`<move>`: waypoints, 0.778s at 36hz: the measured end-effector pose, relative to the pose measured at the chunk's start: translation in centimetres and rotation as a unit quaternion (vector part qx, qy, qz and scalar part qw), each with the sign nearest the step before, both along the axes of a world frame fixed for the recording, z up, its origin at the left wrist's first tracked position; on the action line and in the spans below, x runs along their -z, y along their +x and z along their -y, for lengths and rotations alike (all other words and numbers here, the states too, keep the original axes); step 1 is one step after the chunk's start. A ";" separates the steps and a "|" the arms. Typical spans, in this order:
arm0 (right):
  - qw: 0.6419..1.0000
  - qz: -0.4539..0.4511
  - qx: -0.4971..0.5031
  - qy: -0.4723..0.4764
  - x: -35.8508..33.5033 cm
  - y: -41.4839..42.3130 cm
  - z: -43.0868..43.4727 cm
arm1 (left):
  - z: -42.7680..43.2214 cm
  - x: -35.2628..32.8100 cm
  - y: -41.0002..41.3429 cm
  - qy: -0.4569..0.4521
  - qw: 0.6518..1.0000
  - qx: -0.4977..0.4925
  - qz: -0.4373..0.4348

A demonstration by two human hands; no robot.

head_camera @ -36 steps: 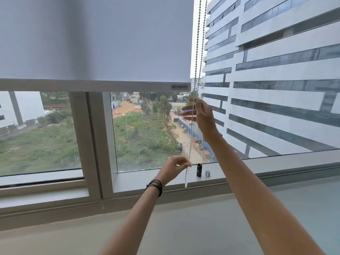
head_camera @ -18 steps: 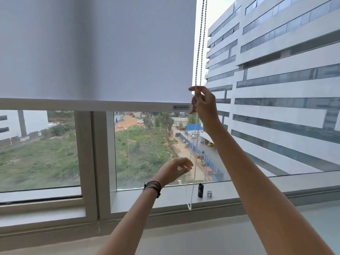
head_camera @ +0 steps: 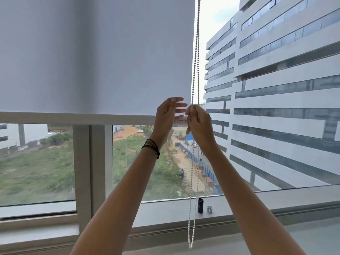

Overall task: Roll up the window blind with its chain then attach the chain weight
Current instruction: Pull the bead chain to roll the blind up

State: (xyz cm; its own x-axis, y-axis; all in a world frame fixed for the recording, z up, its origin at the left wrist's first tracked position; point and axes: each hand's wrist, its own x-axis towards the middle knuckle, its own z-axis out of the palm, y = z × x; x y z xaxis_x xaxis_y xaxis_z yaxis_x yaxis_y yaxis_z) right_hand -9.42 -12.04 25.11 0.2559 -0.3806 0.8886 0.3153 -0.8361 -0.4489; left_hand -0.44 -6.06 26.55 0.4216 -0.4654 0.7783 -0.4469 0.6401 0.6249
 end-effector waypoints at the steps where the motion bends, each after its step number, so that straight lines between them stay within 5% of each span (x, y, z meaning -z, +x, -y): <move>1: 1.000 -0.004 -0.003 -0.003 0.0 0.1 -0.1 | -0.1 -0.8 -0.2 -0.002 1.000 -0.002 0.007; 19: 0.994 0.010 0.077 -0.076 0.4 0.0 0.3 | 0.2 -6.2 -2.3 -0.046 0.985 -0.098 0.132; 28: 0.993 0.028 0.076 -0.089 1.1 0.1 1.0 | 0.4 -5.8 -2.4 -0.042 0.991 -0.054 0.116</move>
State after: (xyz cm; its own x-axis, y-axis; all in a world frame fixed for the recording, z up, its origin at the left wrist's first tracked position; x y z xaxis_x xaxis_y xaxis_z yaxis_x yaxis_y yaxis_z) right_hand -9.29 -13.04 24.04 0.1562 -0.2461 0.9566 0.1987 -0.9408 -0.2745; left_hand -2.88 -6.50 32.38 0.2698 -0.3560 0.8947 -0.6414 0.6266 0.4427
